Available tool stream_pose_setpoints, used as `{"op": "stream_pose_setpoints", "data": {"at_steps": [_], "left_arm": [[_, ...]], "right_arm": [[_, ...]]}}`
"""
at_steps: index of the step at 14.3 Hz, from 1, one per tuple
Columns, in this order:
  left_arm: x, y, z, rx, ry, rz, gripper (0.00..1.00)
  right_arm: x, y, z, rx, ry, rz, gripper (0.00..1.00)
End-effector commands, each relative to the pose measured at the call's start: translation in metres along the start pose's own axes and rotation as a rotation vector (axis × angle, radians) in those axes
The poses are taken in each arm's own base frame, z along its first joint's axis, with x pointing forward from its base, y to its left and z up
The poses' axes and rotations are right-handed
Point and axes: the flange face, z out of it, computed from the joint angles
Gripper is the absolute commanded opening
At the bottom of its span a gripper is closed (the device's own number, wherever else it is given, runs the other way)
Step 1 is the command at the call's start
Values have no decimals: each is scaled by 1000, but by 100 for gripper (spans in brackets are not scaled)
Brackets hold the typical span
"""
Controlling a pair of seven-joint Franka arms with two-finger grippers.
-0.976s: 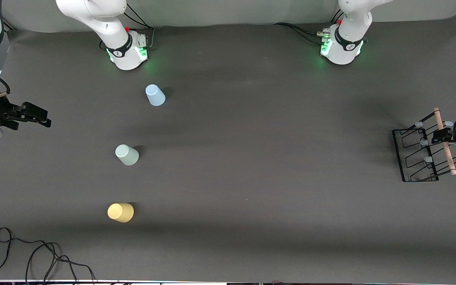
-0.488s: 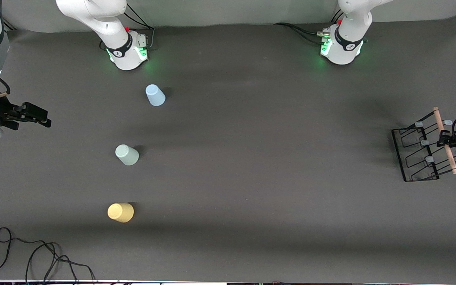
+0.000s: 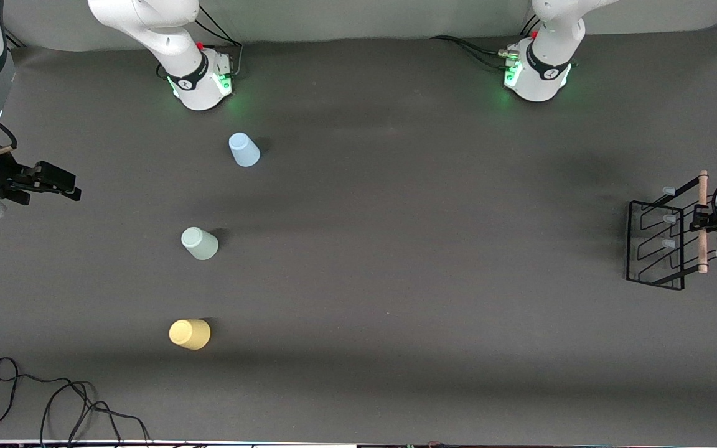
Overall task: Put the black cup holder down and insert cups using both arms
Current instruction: 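Carry the black rack toward the table center with the left gripper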
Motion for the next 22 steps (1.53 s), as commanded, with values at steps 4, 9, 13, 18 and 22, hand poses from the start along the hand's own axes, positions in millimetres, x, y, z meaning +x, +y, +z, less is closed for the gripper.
{"op": "stream_pose_setpoints", "data": {"at_steps": [4, 9, 13, 18, 22], "left_arm": [[47, 81, -131, 2, 0, -55, 0], [100, 205, -185, 18, 10, -153, 0], [125, 329, -194, -28, 32, -271, 0], [145, 505, -164, -25, 7, -377, 0], [154, 628, -121, -9, -12, -390, 0]], "right_arm": [[1, -1, -4, -4, 11, -7, 100], [1, -2, -3, -3, 8, -10, 100], [1, -2, -2, -3, 6, -10, 100], [-7, -21, 10, -1, -15, -44, 100], [-50, -44, 42, 1, 25, -54, 100]]}}
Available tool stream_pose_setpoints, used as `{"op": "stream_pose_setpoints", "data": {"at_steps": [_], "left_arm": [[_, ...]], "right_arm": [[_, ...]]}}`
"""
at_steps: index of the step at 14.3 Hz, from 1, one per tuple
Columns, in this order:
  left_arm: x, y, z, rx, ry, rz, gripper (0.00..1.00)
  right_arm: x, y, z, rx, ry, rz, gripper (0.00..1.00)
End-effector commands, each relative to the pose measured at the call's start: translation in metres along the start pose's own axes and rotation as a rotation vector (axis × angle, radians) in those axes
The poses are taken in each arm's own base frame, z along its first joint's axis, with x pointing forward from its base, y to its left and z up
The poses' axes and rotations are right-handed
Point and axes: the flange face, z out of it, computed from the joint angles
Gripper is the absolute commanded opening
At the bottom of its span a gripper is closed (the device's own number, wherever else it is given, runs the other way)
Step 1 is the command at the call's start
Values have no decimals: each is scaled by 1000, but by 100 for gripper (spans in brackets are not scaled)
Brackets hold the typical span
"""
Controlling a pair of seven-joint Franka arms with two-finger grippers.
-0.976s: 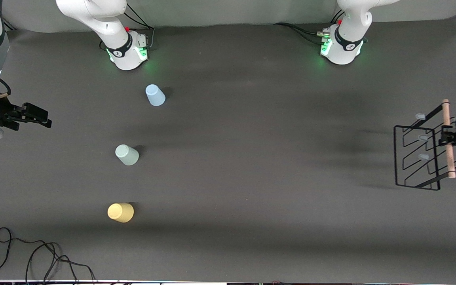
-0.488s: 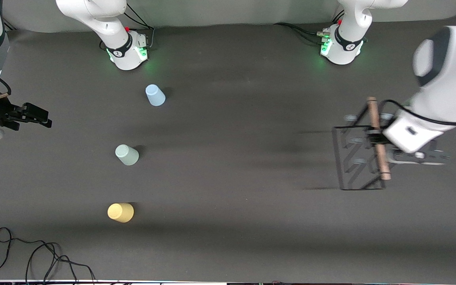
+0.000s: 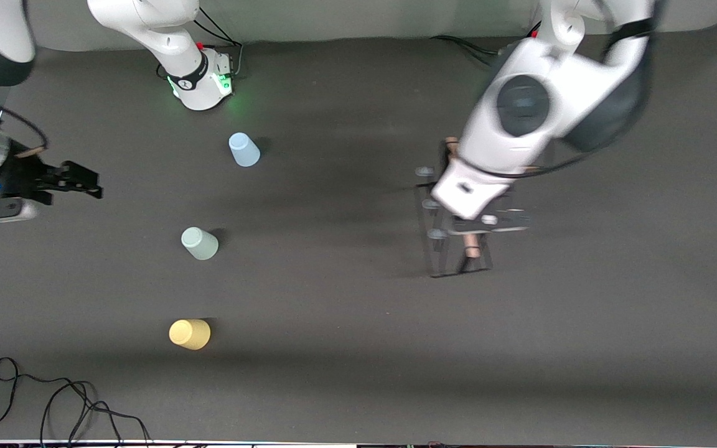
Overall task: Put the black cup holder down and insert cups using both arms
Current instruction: 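Carry the black rack toward the table center with the left gripper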
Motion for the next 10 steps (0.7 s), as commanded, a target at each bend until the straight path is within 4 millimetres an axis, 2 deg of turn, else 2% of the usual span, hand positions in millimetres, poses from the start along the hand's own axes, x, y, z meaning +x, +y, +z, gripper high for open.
{"op": "stream_pose_setpoints", "data": {"at_steps": [1, 3, 5, 7, 10], "left_arm": [[-11, 70, 24, 4, -1, -10, 0], [-29, 117, 50, -9, 0, -7, 0], [-39, 151, 75, -58, 40, -36, 0], [-47, 172, 96, -90, 53, -18, 0], [-55, 190, 120, -118, 70, 5, 0]], "right_arm": [[-54, -9, 26, 2, 47, 2, 100], [-76, -17, 41, 3, 59, -15, 100], [-81, -16, 46, 3, 45, -11, 100], [-77, -15, 54, 3, 28, -8, 100], [-57, -15, 90, 1, 5, 7, 100]]}}
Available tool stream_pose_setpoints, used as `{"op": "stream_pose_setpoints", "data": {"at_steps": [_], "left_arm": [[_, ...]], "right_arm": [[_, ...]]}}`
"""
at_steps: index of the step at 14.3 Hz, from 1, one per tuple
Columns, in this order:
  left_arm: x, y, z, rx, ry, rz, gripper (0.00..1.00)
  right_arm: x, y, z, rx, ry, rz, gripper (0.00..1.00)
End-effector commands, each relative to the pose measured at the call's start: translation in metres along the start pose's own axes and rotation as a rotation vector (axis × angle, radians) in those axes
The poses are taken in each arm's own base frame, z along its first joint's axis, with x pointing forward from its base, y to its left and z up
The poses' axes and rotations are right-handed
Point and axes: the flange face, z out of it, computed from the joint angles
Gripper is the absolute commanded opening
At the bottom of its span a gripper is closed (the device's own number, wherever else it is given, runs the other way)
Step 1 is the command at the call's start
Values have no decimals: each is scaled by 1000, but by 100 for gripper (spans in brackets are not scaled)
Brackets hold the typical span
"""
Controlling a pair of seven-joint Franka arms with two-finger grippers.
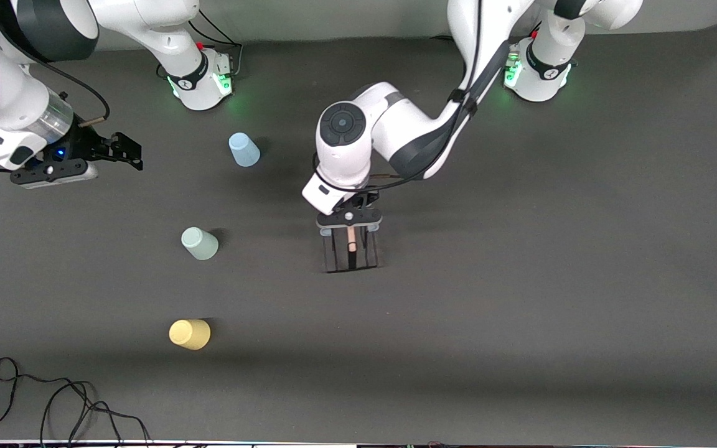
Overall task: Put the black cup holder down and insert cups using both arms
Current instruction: 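Carry the black rack toward the table center with the left gripper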
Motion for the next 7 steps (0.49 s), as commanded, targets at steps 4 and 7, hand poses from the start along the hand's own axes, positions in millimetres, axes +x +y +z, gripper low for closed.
{"op": "stream_pose_setpoints", "data": {"at_steps": [4, 7], "left_arm": [[-4, 16, 11, -16, 18, 28, 99], [-9, 20, 4, -19, 24, 46, 100]], "right_arm": [[21, -1, 90, -4, 35, 57, 100], [33, -3, 143, -7, 47, 77, 100]]}}
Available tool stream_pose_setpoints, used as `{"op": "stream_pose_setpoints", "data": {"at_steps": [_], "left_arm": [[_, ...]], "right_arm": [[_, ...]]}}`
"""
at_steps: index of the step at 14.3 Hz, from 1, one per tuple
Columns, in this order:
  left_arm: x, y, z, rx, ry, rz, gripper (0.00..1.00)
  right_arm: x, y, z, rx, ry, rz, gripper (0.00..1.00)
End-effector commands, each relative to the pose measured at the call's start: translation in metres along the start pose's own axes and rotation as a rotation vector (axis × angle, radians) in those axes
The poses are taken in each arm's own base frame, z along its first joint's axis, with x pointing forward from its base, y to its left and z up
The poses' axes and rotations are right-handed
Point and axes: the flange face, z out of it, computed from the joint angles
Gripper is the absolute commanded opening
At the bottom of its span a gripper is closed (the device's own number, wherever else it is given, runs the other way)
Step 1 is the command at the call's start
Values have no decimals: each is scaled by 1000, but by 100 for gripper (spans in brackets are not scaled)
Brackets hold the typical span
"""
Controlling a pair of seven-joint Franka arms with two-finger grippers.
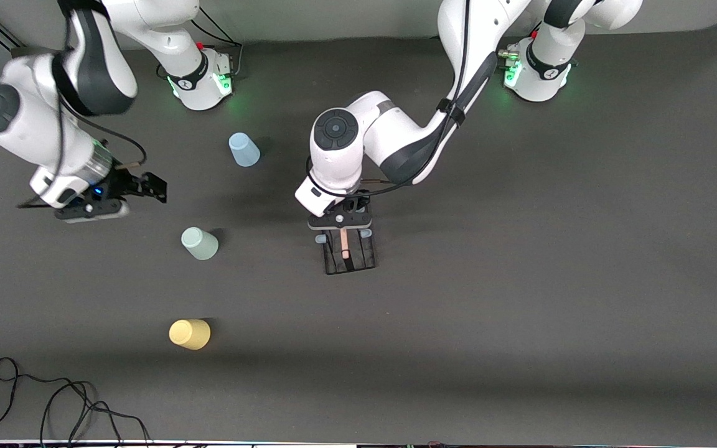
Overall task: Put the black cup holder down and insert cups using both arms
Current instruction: 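Carry the black rack toward the table center with the left gripper, then release the rack while the right gripper grasps the mint cup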
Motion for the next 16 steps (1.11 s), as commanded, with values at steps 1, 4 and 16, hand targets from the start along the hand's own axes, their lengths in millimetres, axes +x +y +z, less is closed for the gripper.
{"op": "stream_pose_setpoints", "data": {"at_steps": [1, 4, 16], "left_arm": [[1, 4, -17, -1, 11, 13, 100], [36, -41, -74, 32, -38, -10, 100], [129, -451, -312, 88, -269, 245, 100]], "right_arm": [[5, -9, 42, -3, 24, 28, 100], [10, -15, 83, -5, 41, 36, 100], [17, -16, 169, -10, 54, 34, 94]]}}
